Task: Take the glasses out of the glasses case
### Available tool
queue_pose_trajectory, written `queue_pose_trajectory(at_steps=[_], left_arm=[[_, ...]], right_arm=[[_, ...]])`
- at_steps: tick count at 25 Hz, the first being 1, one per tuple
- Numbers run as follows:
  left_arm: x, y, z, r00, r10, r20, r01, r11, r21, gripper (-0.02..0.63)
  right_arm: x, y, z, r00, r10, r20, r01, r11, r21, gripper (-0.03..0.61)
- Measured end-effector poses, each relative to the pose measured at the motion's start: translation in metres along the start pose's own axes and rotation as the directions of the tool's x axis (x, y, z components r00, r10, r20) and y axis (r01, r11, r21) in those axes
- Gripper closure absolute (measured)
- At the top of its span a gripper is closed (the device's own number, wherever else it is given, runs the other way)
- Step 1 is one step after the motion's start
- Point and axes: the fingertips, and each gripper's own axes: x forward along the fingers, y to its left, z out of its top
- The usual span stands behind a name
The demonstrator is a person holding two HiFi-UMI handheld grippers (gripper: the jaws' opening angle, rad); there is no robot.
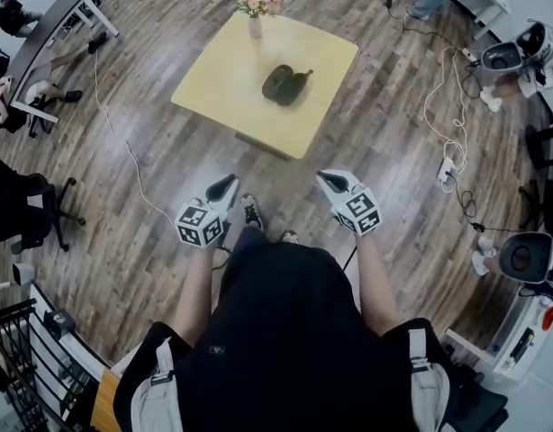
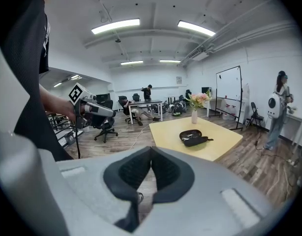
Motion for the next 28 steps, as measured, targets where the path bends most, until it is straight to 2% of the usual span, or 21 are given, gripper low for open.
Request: queue_pose_trajectory(at_steps=[14, 28], left_arm=[[0.012, 0.051, 0.015, 1.000, -0.016, -0.008, 0.016, 1.000, -0.026, 0.555], [0.040, 0.100, 0.040, 0.998, -0.065, -0.008, 0.065, 0.997, -0.029, 0.555]], right_arm=[[0.042, -0.016, 0.027, 1.000, -0.030, -0.003, 0.030, 0.999, 0.019, 0.574], [0.088, -0.038, 0.048, 0.998, -0.058, -0.034, 0.058, 0.998, 0.019, 0.574]])
